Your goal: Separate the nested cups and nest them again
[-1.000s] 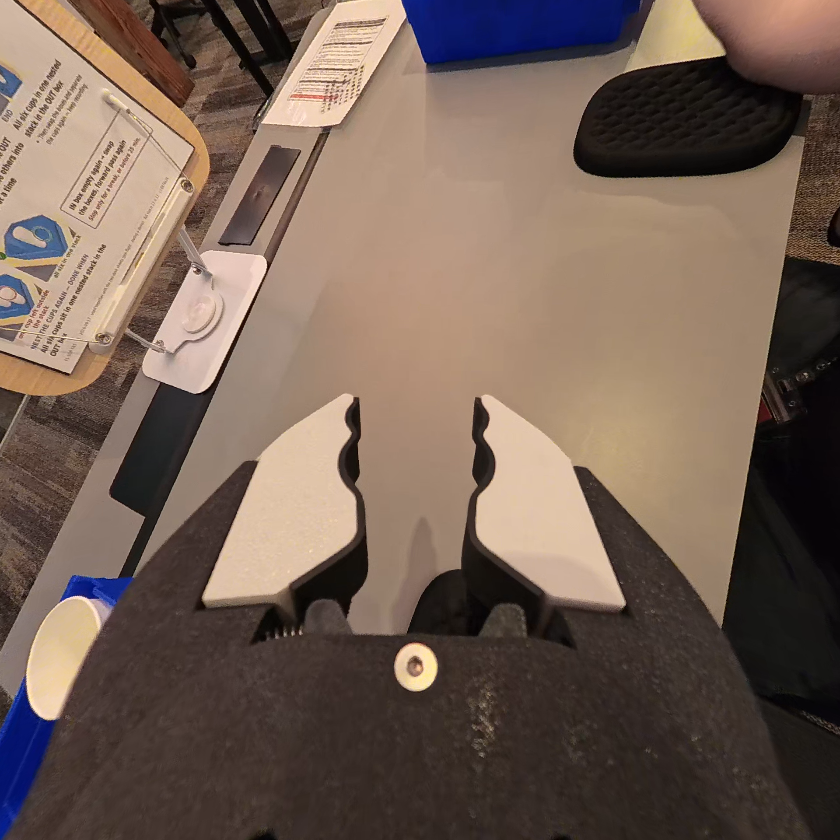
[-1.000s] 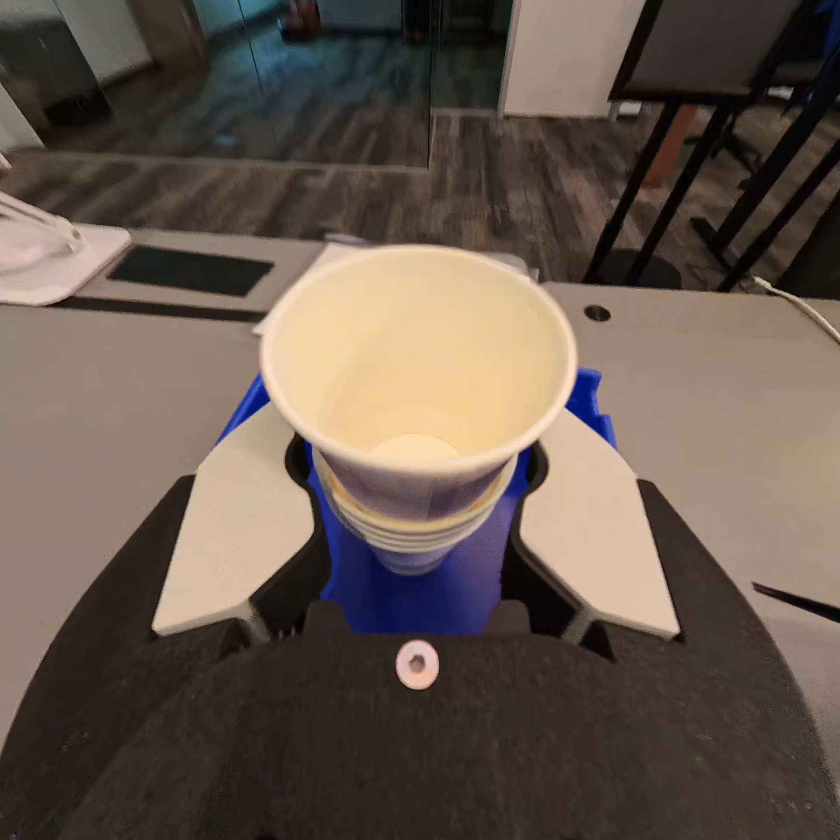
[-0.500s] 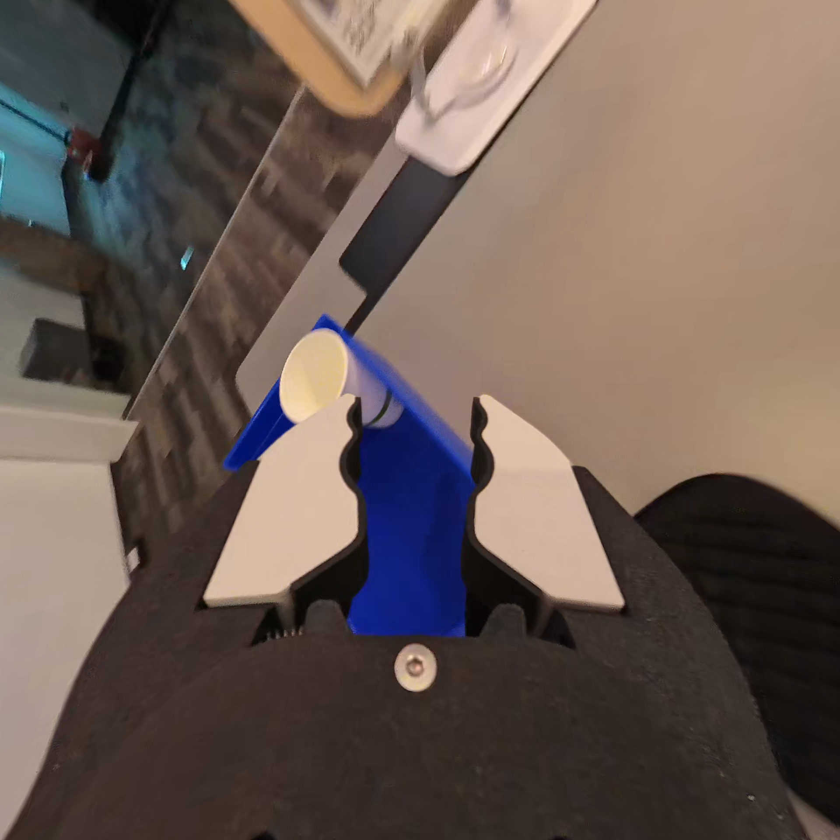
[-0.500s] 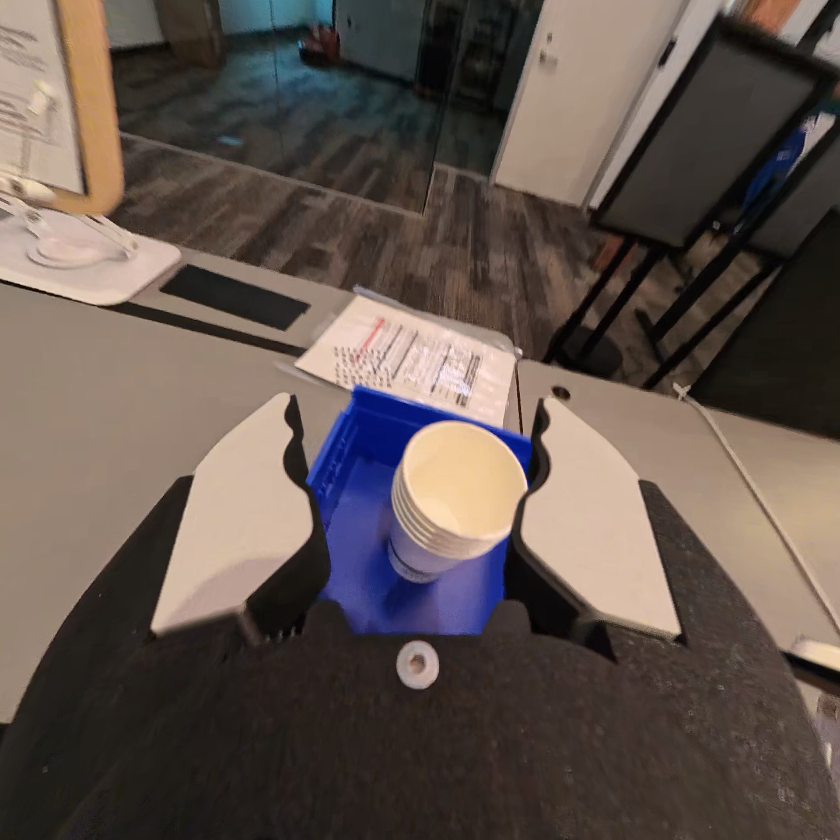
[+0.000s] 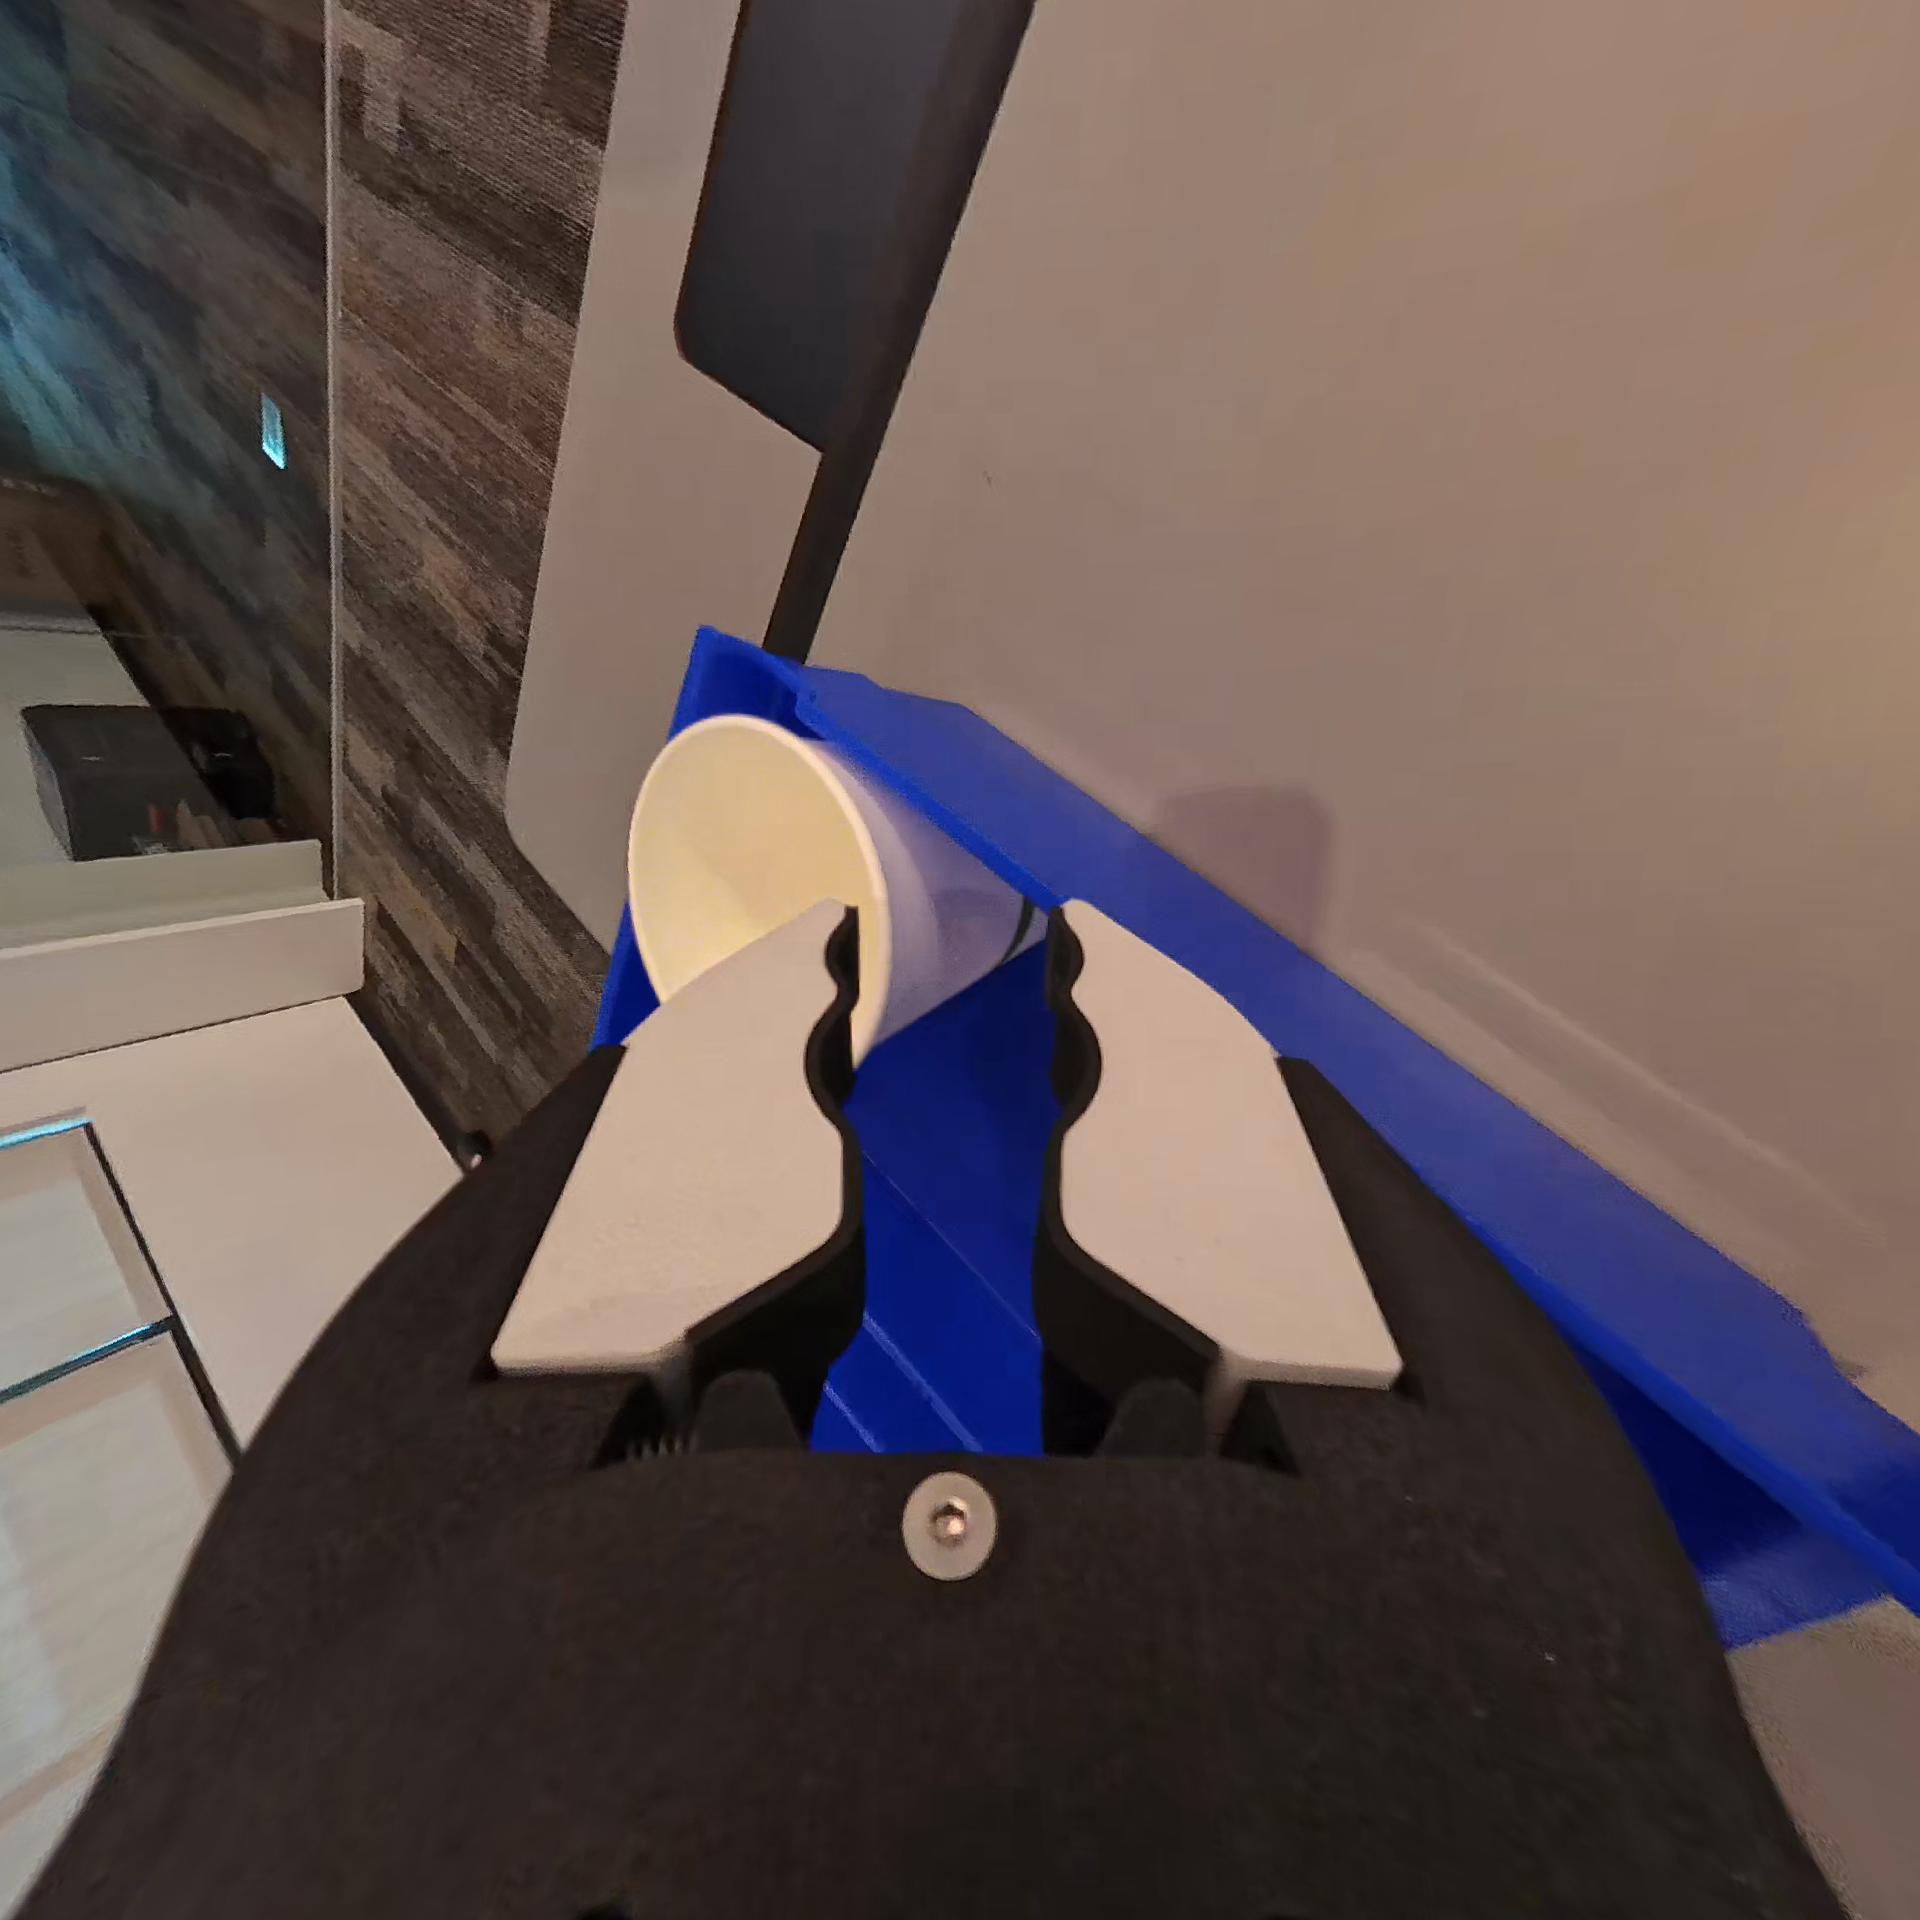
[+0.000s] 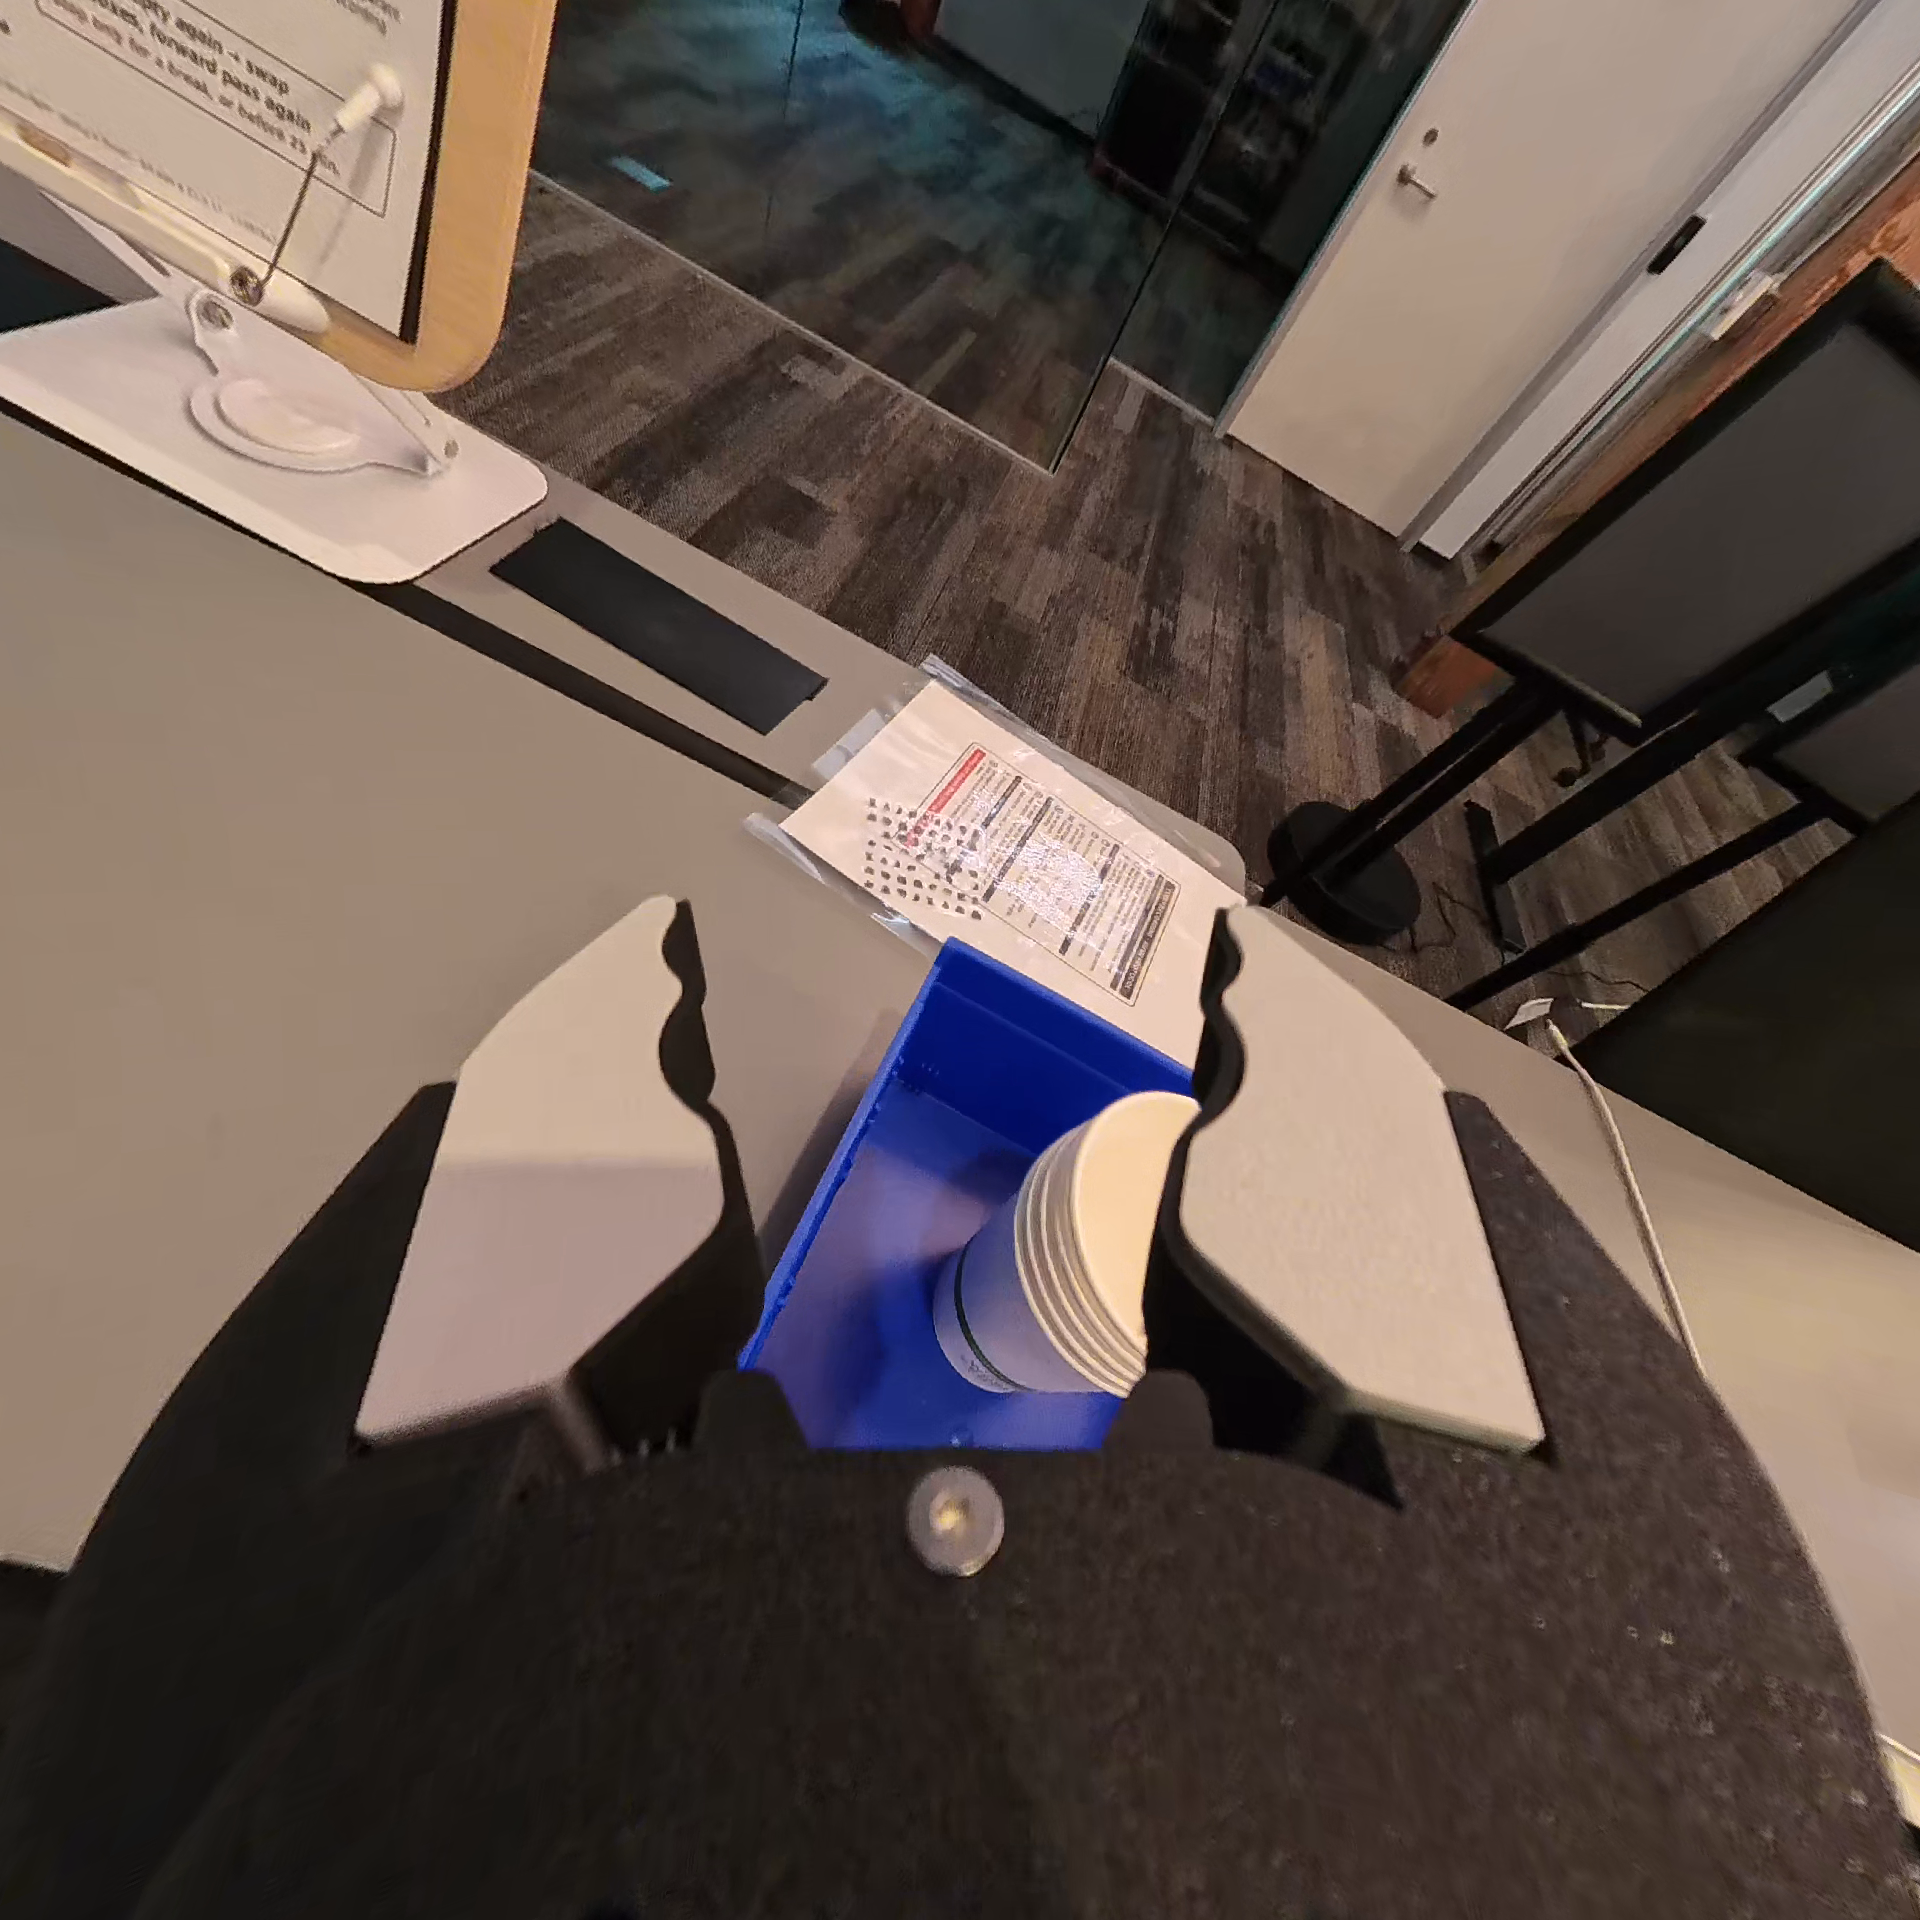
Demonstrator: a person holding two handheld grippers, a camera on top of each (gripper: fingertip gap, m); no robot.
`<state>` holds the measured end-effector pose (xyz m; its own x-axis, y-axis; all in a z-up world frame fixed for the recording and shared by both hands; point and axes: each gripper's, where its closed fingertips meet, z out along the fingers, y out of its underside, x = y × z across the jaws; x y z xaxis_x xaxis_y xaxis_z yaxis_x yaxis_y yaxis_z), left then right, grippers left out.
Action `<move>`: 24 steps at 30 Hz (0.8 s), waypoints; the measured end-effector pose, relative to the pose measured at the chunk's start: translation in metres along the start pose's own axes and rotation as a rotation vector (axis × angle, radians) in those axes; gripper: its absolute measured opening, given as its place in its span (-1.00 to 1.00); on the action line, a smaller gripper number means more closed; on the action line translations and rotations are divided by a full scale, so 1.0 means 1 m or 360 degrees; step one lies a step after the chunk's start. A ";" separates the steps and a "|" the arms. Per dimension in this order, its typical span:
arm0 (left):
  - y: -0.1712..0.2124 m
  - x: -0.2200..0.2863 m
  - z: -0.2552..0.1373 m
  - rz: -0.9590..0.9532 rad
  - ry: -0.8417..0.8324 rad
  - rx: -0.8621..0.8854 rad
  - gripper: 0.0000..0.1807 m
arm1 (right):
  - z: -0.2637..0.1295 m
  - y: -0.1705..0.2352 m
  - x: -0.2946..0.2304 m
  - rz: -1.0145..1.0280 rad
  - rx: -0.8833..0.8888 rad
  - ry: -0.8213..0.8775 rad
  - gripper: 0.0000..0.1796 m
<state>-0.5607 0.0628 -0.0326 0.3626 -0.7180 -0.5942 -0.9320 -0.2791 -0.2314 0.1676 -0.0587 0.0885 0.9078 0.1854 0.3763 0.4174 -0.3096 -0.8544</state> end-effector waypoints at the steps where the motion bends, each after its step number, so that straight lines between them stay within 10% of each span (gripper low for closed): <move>1: 0.000 -0.002 0.006 0.0023 -0.0001 -0.0023 -0.70 | 0.001 0.000 -0.001 0.0006 -0.0002 -0.0004 0.01; 24: 0.036 -0.001 0.022 0.0036 0.0247 -0.0361 -1.00 | 0.027 0.011 -0.021 -0.0092 -0.0160 -0.0082 -0.01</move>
<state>-0.5947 0.0677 -0.0567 0.3533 -0.8101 -0.4678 -0.9225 -0.3847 -0.0305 0.1518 -0.0407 0.0620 0.8798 0.2527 0.4026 0.4734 -0.3886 -0.7905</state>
